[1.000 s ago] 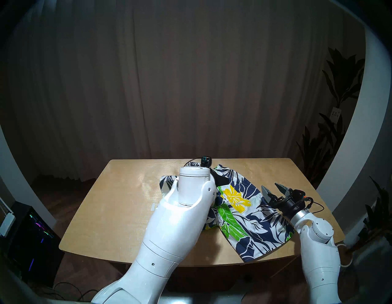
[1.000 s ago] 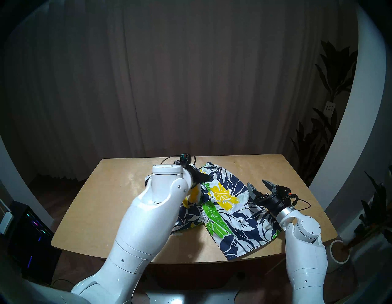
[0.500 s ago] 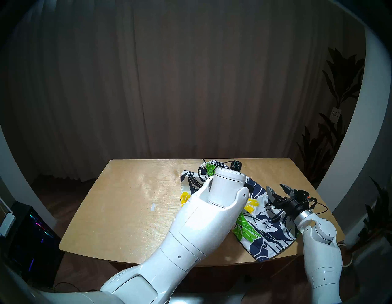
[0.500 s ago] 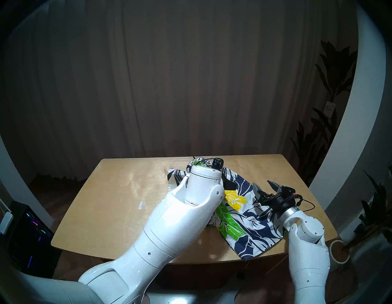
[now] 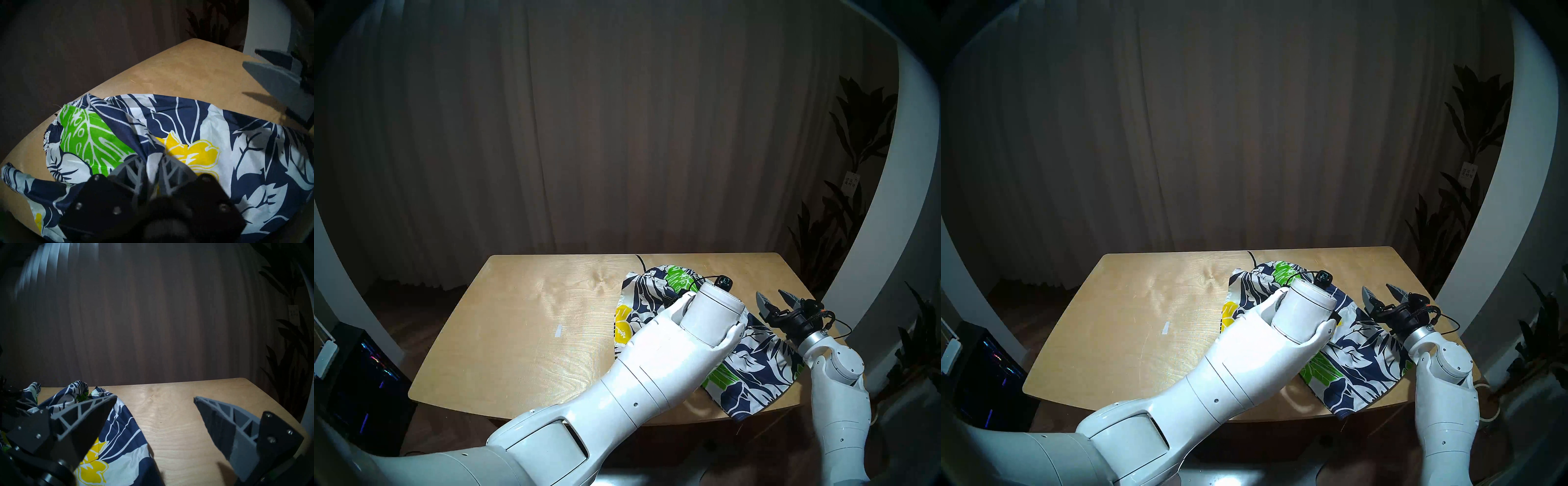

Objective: Fold the pants in half lengthwise, then in half again, and set them down flat

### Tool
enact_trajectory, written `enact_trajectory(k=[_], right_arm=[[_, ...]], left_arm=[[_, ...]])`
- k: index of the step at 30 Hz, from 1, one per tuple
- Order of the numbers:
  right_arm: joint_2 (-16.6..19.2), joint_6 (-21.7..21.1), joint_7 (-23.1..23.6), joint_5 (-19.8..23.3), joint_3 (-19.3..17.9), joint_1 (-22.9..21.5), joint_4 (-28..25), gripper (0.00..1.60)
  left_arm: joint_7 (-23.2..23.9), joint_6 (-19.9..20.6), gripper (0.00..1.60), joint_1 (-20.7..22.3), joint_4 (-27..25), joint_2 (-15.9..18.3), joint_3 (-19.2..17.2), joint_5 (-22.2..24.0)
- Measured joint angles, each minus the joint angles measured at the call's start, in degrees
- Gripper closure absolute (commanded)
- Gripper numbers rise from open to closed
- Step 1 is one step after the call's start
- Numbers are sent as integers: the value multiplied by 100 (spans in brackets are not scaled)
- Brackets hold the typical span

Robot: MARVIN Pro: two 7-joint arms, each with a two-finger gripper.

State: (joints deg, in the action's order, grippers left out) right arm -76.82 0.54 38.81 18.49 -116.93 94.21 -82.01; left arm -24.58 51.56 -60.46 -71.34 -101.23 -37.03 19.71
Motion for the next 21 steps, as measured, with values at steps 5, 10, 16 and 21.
enact_trajectory(k=[5, 10, 16, 21], right_arm=[[56, 29, -78, -67, -44, -29, 189, 0], [88, 57, -157, -153, -84, -46, 345, 0], [118, 80, -216, -233, -78, -142, 431, 0], [120, 80, -254, -242, -77, -188, 432, 0]], left_arm=[[199, -187, 60, 146, 112, -41, 100, -25], [550, -340, 0, 273, 110, -42, 273, -27], [802, -667, 0, 306, 82, -7, 473, -65], [846, -924, 0, 269, -241, 110, 258, -16]])
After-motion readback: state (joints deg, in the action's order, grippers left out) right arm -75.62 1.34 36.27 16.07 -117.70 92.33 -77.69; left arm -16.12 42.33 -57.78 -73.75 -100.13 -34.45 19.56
